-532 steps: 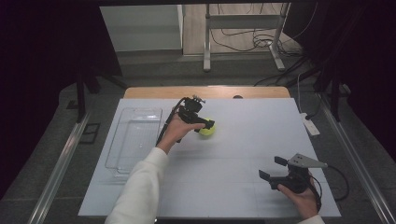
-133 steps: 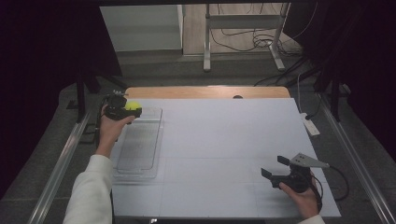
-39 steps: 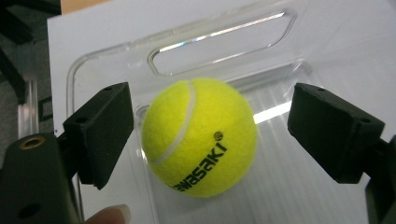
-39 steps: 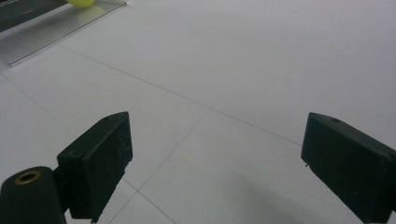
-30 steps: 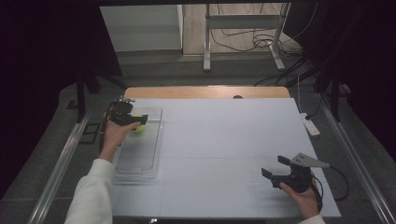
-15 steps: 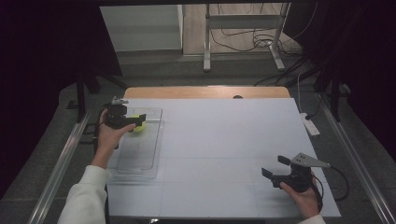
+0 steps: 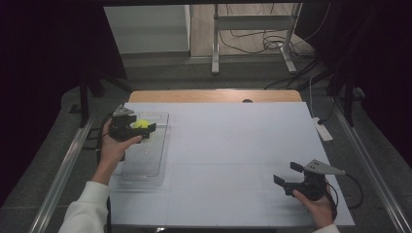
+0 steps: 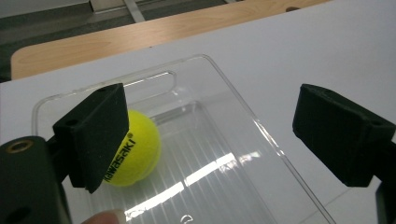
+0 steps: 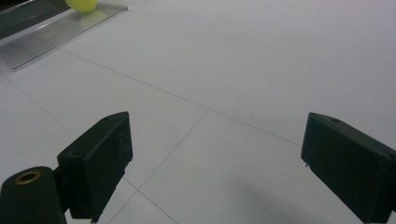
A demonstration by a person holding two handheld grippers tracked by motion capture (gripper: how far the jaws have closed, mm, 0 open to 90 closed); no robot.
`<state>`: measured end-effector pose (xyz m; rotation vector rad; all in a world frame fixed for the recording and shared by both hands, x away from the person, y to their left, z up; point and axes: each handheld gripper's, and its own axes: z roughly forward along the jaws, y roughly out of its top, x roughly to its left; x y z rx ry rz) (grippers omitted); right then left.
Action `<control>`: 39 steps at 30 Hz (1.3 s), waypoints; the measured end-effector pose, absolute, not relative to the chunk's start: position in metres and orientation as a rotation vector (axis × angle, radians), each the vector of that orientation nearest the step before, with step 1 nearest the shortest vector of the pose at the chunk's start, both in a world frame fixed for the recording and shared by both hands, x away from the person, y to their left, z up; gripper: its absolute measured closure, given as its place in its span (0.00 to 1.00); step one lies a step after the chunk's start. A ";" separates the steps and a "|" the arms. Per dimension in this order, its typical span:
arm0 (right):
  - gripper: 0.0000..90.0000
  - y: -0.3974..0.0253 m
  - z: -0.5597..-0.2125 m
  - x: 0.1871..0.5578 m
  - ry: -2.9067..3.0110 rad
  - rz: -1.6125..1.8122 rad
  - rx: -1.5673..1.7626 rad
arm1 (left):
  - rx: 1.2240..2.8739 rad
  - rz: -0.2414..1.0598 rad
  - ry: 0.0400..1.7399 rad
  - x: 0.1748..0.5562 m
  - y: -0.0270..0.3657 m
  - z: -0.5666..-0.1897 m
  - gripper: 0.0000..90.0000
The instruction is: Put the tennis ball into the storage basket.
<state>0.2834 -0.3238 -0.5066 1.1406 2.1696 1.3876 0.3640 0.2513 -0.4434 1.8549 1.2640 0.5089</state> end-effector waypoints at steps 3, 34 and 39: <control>0.10 -0.326 -0.506 0.283 2.163 1.390 1.145 | 1.849 0.499 1.245 0.357 0.249 -0.444 0.13; 0.10 -0.330 -0.503 0.278 2.145 1.407 1.146 | 1.841 0.424 1.074 0.281 0.229 -0.474 0.13; 0.10 -0.331 -0.501 0.278 2.144 1.412 1.136 | 1.852 0.427 1.068 0.273 0.226 -0.481 0.13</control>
